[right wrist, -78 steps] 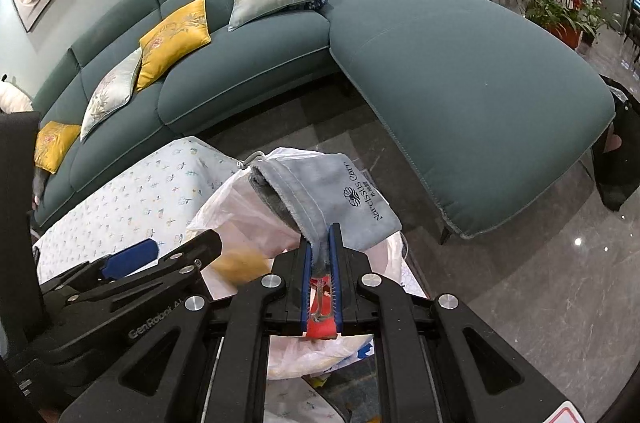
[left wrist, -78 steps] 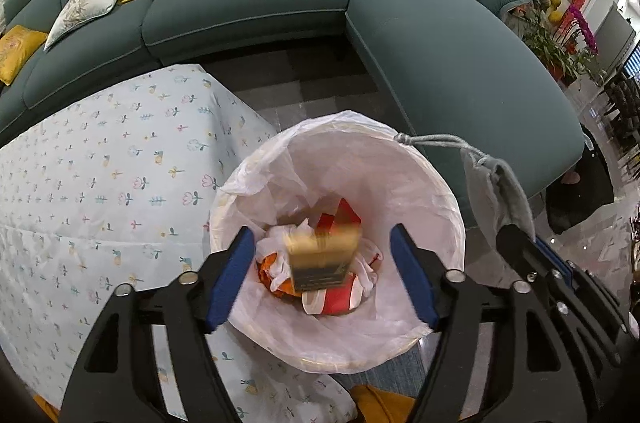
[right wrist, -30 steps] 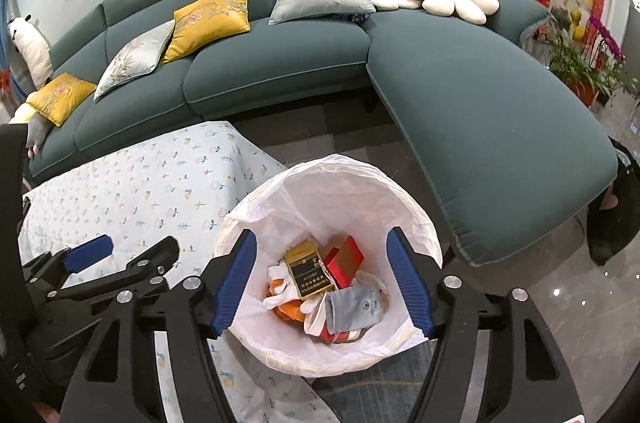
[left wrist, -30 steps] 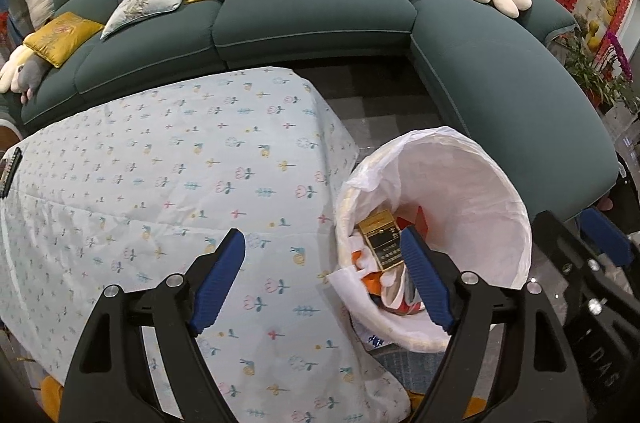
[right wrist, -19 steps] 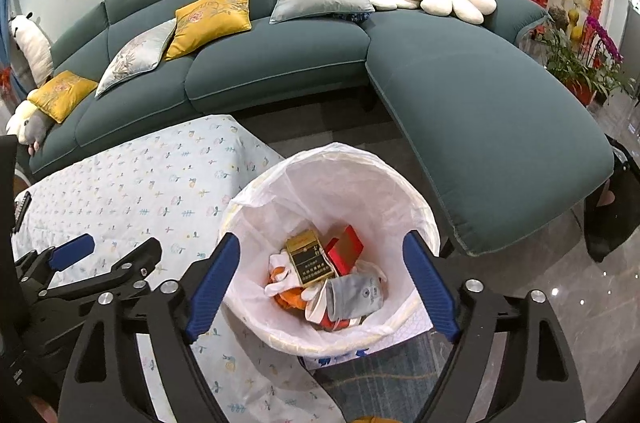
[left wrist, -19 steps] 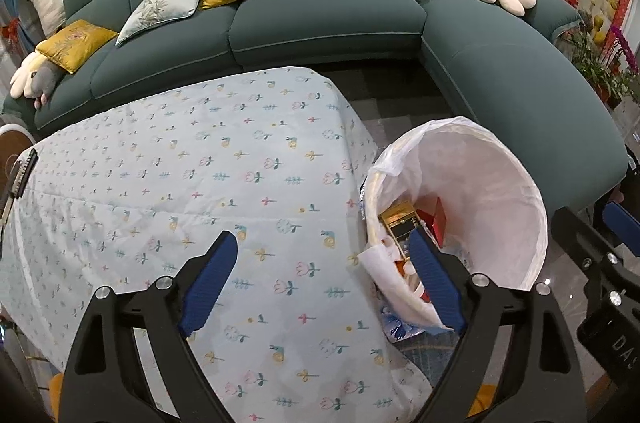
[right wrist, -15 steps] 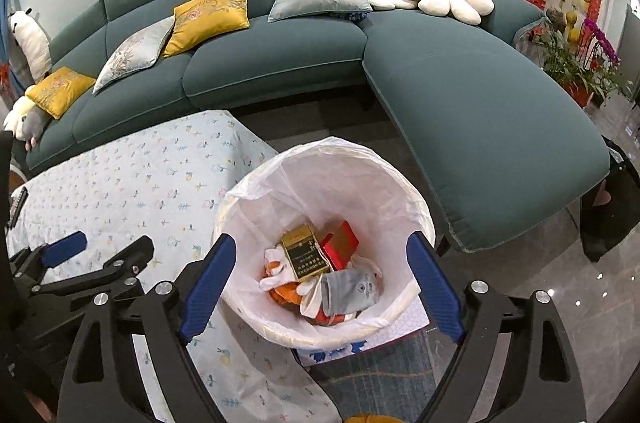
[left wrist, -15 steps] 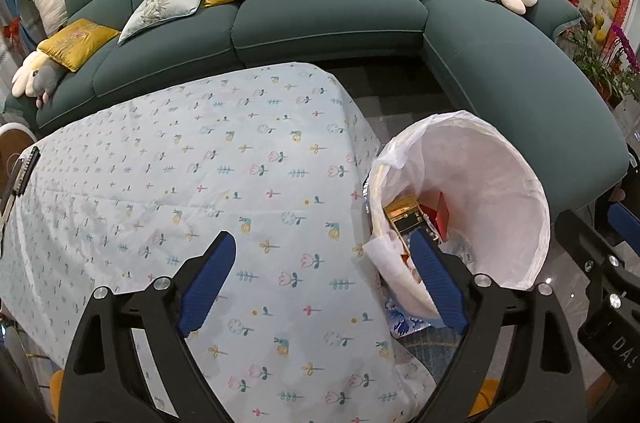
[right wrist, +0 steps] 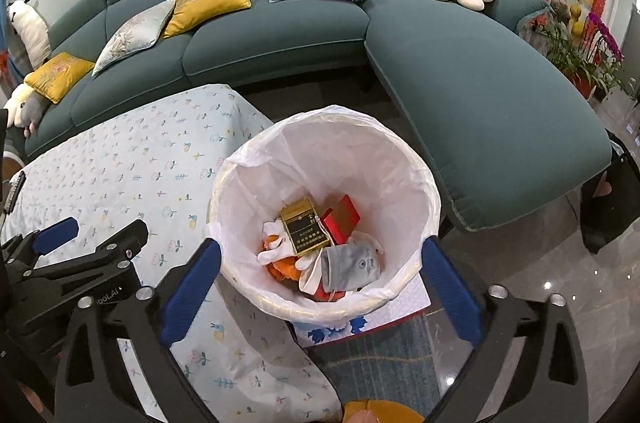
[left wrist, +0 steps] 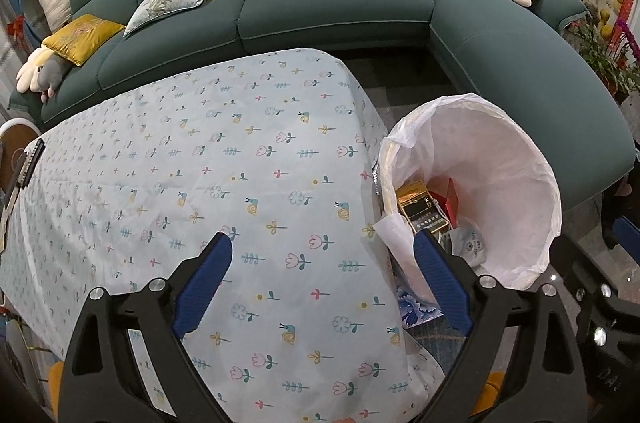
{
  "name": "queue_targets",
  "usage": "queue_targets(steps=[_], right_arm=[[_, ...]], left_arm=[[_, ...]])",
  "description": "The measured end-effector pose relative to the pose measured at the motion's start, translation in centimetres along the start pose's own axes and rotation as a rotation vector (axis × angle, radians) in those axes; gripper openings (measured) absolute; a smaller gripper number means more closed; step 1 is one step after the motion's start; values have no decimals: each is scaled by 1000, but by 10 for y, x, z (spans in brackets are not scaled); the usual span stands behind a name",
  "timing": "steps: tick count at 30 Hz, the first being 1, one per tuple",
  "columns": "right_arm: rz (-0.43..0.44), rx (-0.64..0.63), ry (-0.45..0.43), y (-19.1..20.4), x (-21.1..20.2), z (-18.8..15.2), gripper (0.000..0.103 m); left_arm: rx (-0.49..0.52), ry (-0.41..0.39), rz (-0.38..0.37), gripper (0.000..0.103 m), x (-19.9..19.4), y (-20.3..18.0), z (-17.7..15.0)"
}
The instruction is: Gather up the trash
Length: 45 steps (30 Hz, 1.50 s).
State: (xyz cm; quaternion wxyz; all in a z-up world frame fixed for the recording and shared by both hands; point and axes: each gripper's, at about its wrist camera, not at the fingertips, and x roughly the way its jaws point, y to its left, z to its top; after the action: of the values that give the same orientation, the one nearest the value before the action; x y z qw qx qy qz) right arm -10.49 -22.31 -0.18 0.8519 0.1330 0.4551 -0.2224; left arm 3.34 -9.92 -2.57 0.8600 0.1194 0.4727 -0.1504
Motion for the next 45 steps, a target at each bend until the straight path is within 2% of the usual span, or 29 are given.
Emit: queue_targets(steps=[17,45], right_arm=[[-37,-50,21,7,17,-10,96],[-43,-38,37,3,19,-22,96]], left_arm=[[7,38,22,90,18,2,-9],[5,10,55,90,20,-1,-19]])
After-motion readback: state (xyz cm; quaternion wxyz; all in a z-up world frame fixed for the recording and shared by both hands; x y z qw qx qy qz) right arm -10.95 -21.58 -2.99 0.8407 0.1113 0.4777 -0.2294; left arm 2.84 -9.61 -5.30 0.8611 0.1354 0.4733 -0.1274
